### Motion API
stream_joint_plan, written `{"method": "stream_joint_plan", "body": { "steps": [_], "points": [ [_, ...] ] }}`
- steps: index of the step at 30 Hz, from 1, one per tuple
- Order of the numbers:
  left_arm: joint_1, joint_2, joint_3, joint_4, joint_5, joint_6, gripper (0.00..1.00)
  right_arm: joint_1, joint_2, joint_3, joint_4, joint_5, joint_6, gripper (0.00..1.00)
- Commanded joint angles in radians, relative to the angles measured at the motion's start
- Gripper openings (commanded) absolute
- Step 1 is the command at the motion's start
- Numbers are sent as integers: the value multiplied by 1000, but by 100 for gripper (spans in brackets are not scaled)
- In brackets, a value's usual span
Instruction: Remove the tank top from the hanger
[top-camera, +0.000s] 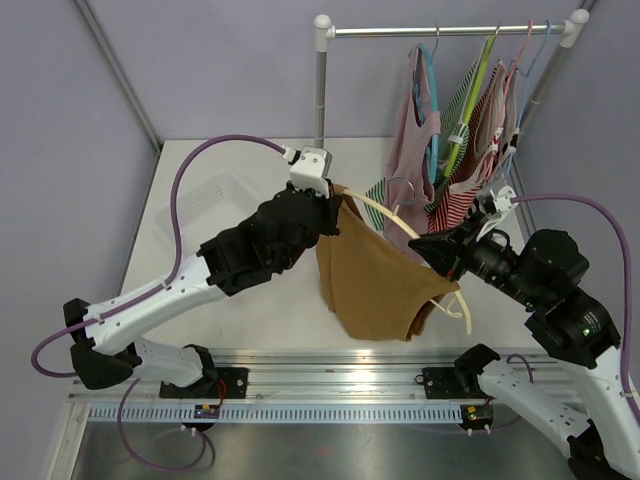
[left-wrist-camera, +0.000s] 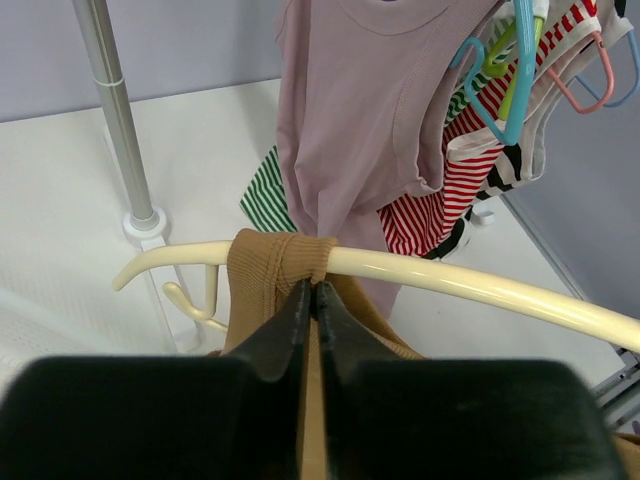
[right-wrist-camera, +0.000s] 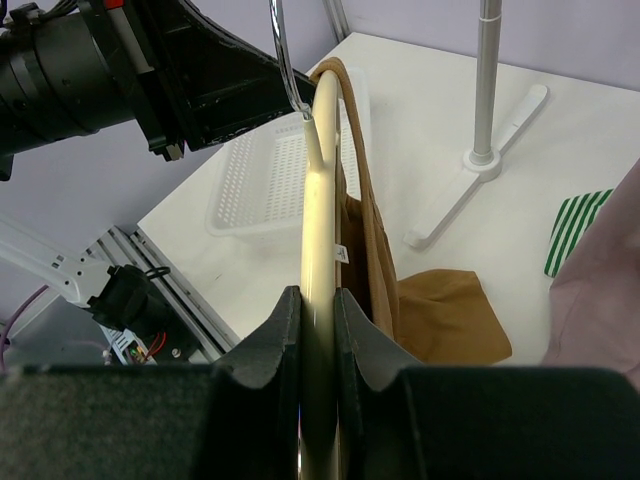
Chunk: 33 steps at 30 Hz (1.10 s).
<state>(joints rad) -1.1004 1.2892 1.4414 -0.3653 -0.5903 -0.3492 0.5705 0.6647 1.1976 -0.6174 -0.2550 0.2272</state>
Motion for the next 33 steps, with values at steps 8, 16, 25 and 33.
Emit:
{"method": "stream_joint_plan", "body": {
  "steps": [8,16,25,33],
  "points": [
    [20,13,43,-26,-181,-39,0,5,-34,-13,51,25,-68,0],
    [138,-47,-41,-96,-189,-144,0,5,-143,-78,38,17,-101,0],
    [212,-113,-133,-64,7,-191,0,5,-283,-226,218,-27,-98,0],
    [162,-329,-406,281,397,-128,0,5,-258,-398,715,-9,-8,0]
  ]
}}
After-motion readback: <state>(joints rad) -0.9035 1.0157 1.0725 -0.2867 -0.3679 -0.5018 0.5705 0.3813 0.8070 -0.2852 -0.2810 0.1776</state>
